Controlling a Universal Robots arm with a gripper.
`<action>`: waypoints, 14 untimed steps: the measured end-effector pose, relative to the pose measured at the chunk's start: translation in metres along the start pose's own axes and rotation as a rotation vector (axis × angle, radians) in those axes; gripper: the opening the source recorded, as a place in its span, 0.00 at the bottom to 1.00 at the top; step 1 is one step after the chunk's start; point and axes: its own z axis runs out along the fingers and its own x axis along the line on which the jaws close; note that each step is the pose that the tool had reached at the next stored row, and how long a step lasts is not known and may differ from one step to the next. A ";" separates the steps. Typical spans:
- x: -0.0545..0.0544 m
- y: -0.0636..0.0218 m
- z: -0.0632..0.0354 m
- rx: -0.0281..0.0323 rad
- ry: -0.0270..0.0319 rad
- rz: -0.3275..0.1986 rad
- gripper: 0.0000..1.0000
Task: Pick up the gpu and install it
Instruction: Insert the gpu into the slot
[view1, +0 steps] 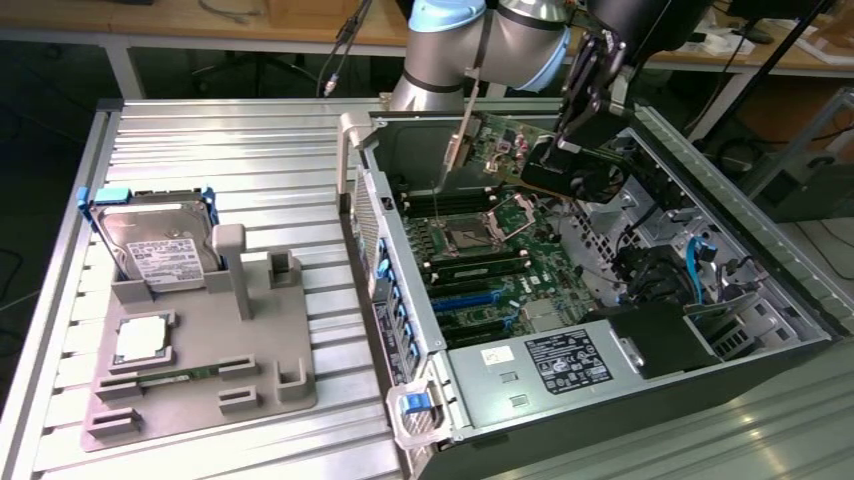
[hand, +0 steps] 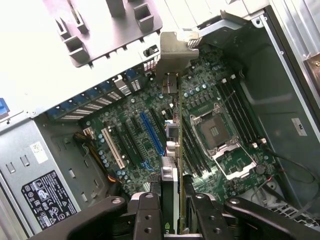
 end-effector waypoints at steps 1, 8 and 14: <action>0.000 0.0000 0.0000 0.0000 0.0001 -0.002 0.27; 0.000 0.0000 0.0000 -0.0004 0.0008 -0.013 0.27; 0.000 0.0000 0.0000 -0.0007 0.0016 -0.026 0.27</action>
